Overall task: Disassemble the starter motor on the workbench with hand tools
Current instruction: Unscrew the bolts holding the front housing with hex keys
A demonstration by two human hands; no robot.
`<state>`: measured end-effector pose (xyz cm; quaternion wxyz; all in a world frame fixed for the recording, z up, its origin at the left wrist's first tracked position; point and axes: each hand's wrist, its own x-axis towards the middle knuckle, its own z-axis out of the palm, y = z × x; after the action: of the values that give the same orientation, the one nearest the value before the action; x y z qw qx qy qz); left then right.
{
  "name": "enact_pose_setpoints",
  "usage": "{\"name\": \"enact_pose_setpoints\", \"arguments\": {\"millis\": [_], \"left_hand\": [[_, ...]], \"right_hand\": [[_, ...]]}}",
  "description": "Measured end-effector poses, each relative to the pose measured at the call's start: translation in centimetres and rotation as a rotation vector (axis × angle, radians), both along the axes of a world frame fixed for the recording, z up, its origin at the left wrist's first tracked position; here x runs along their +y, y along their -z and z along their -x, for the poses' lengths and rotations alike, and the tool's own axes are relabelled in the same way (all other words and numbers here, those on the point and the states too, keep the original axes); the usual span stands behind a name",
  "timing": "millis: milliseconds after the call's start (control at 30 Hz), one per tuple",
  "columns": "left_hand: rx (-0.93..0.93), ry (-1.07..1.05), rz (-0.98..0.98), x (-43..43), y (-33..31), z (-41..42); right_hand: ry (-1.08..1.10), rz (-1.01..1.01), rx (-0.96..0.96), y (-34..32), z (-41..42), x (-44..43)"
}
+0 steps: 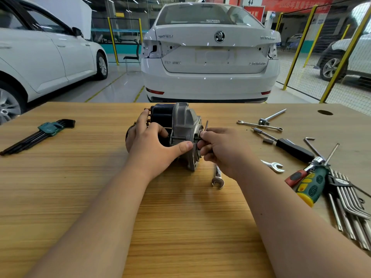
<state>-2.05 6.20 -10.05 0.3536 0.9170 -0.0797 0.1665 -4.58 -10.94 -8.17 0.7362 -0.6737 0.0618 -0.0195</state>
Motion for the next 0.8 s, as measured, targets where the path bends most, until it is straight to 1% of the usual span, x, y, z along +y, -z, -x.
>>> {"name": "enact_pose_setpoints", "arguments": {"millis": [100,167,400,567,600,800], "left_hand": [[-0.003,-0.005,-0.006,-0.02,-0.05,0.01],[-0.007,-0.017,-0.007,0.02,-0.11,0.04],[-0.049,-0.051,-0.041,-0.06,-0.16,0.03],[-0.053,-0.047,-0.022,-0.10,-0.09,-0.02],[-0.049,-0.044,-0.017,-0.10,-0.10,-0.06],[-0.024,-0.028,-0.013,-0.01,-0.19,0.05]], "right_hand": [[0.001,0.056,0.009,-0.30,0.11,0.03],[-0.012,0.052,0.028,-0.45,0.11,-0.02],[-0.043,-0.042,0.046,-0.51,0.17,0.08],[-0.060,-0.200,0.109,-0.63,0.21,0.42],[-0.057,-0.181,0.116,-0.61,0.23,0.42],[-0.072,0.094,0.165,-0.62,0.67,-0.08]]}}
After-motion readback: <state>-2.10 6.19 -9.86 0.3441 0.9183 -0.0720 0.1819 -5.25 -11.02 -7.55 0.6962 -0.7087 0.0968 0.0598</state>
